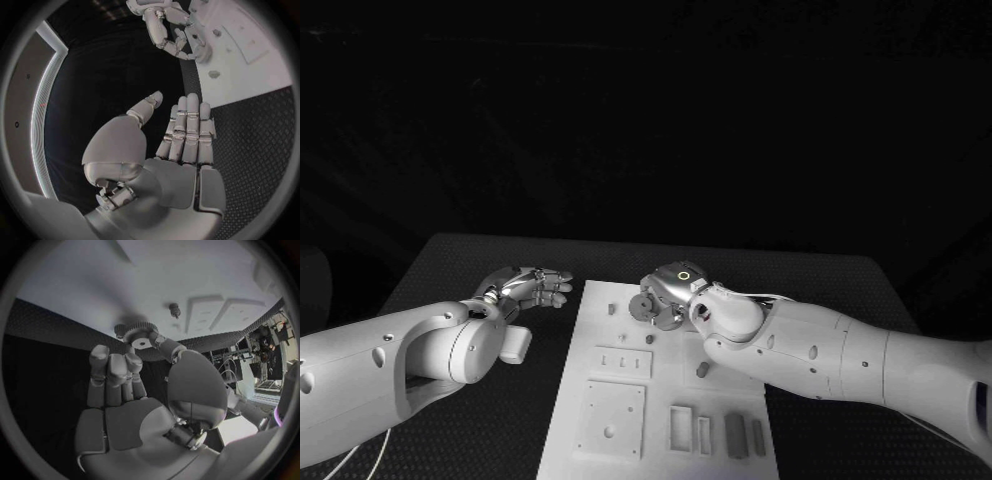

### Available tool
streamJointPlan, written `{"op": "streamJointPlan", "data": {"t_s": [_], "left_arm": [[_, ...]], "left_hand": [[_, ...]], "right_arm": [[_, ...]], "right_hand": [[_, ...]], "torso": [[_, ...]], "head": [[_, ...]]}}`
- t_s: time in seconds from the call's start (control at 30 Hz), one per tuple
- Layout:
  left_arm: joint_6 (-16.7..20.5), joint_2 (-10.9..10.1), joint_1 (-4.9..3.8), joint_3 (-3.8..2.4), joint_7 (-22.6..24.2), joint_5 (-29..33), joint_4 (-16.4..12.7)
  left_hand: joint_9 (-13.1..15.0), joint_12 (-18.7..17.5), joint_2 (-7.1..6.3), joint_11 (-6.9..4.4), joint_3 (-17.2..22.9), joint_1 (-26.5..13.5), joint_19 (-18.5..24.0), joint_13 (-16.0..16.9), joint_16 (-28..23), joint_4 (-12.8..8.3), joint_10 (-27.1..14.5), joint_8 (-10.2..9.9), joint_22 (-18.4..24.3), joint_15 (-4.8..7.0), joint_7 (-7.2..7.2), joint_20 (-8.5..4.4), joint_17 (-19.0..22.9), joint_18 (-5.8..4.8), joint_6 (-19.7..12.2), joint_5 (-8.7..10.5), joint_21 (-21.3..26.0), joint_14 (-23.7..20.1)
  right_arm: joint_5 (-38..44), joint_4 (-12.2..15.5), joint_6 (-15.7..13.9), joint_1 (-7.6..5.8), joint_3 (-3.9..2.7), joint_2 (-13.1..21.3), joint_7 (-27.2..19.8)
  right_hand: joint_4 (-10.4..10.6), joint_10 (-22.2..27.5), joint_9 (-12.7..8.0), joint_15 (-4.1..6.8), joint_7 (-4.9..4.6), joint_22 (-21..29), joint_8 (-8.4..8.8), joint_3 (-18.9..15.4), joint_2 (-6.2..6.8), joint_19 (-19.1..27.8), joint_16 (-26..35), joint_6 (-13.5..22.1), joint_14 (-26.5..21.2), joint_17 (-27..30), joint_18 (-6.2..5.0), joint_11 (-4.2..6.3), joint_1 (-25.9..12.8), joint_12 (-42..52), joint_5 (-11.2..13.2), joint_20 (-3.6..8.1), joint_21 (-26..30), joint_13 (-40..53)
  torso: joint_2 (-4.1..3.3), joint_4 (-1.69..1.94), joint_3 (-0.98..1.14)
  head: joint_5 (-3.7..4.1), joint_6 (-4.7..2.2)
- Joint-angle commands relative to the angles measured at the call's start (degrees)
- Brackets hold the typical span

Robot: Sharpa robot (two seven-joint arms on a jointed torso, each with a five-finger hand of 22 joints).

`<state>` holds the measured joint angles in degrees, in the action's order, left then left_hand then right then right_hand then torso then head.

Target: Assemble the parts on the task board

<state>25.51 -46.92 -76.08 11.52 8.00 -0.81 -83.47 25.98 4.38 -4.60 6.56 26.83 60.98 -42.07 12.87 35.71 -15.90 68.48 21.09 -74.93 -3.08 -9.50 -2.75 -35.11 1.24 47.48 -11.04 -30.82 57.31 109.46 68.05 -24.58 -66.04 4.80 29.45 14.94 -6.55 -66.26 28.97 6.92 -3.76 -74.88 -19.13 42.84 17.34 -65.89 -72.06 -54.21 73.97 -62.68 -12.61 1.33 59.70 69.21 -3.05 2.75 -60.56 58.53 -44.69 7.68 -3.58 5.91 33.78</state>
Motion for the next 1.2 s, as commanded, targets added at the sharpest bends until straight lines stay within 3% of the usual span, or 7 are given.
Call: {"op": "streamJointPlan", "data": {"t_s": [0.03, 0.8, 0.97, 1.03, 1.2], "left_arm": [[-0.78, 0.03, -0.06, -0.05, 0.42, 0.13, -0.02], [-0.87, -0.1, -0.06, -0.05, 0.36, 0.07, -0.06], [-0.85, -0.14, -0.06, -0.05, 0.32, 0.07, -0.08], [-0.84, -0.15, -0.06, -0.05, 0.32, 0.06, -0.1], [-0.84, -0.11, -0.06, -0.05, 0.32, 0.05, -0.06]], "left_hand": [[0.07, -0.23, -0.03, -0.01, 0.03, -0.37, 0.28, 0.08, 0.35, 0.1, -0.28, -0.29, -0.95, 0.08, 0.19, 0.05, 0.1, 0.0, -0.39, 0.04, -0.35, -0.28], [0.12, -0.26, -0.05, -0.01, 0.02, -0.37, 0.29, 0.14, 0.37, 0.07, -0.28, -0.34, -0.94, 0.07, 0.2, 0.06, 0.13, 0.0, -0.39, 0.05, -0.36, -0.29], [0.12, -0.27, -0.06, -0.01, 0.02, -0.38, 0.29, 0.14, 0.38, 0.07, -0.29, -0.34, -0.94, 0.07, 0.2, 0.06, 0.13, 0.0, -0.4, 0.05, -0.36, -0.29], [0.12, -0.27, -0.06, -0.01, 0.02, -0.38, 0.29, 0.15, 0.38, 0.07, -0.29, -0.35, -0.94, 0.07, 0.2, 0.06, 0.13, 0.0, -0.41, 0.06, -0.36, -0.29], [0.13, -0.28, -0.08, 0.0, 0.02, -0.38, 0.3, 0.15, 0.38, 0.06, -0.29, -0.37, -0.94, 0.07, 0.18, 0.06, 0.14, 0.0, -0.42, 0.06, -0.36, -0.29]], "right_arm": [[0.24, -0.43, 3.81, 0.68, 0.48, 0.35, 0.44], [-0.28, 0.58, 3.2, 0.89, 0.48, 0.78, 0.65], [-1.37, 0.37, 2.54, 0.89, 0.48, 0.66, 0.43], [-1.55, 0.41, 2.1, 0.89, 0.48, 0.67, 0.43], [-1.74, 0.62, 0.48, 0.89, 0.48, 0.84, 0.63]], "right_hand": [[-0.02, 0.26, 0.06, 0.15, -1.11, 0.06, -0.19, -0.22, -0.28, 0.3, 0.31, -6.18, -0.26, 0.1, -2.39, 0.08, -0.51, -0.27, 0.22, 0.06, -0.15, -0.08], [-0.17, 0.25, 0.09, 0.13, -1.13, 0.08, -0.08, -0.58, -0.22, 0.35, 0.35, -6.11, -0.27, 0.13, -2.39, 0.06, -0.85, -0.29, 0.22, -0.02, -0.15, -0.13], [-0.64, 0.37, -0.18, 0.01, -1.5, 0.12, 0.7, -1.08, -0.2, 0.52, 0.47, -4.84, -0.41, 0.18, -2.39, -0.24, -1.15, -0.39, 0.24, -0.05, -0.09, -0.2], [-1.46, 0.65, -1.21, -0.87, -2.73, 0.13, 3.01, -2.24, -0.18, 0.79, 0.66, -0.79, -0.66, 0.25, -2.39, -1.32, -1.86, -0.56, 0.25, -0.04, -0.01, -0.3], [-1.81, 0.82, -1.46, -1.39, -3.21, 0.2, 3.46, -2.54, -0.15, 0.87, 0.75, -0.03, -0.73, 0.29, -2.39, -1.87, -2.02, -0.58, 0.22, 0.01, 0.06, -0.35]], "torso": [[-0.01, 0.03, -0.01], [-0.01, 0.03, -0.06], [-0.02, 0.05, -0.08], [-0.03, 0.02, -0.09], [-0.04, 0.03, -0.09]], "head": [[0.03, 0.06], [0.13, 0.09], [0.18, 0.11], [0.15, 0.1], [0.17, 0.15]]}}
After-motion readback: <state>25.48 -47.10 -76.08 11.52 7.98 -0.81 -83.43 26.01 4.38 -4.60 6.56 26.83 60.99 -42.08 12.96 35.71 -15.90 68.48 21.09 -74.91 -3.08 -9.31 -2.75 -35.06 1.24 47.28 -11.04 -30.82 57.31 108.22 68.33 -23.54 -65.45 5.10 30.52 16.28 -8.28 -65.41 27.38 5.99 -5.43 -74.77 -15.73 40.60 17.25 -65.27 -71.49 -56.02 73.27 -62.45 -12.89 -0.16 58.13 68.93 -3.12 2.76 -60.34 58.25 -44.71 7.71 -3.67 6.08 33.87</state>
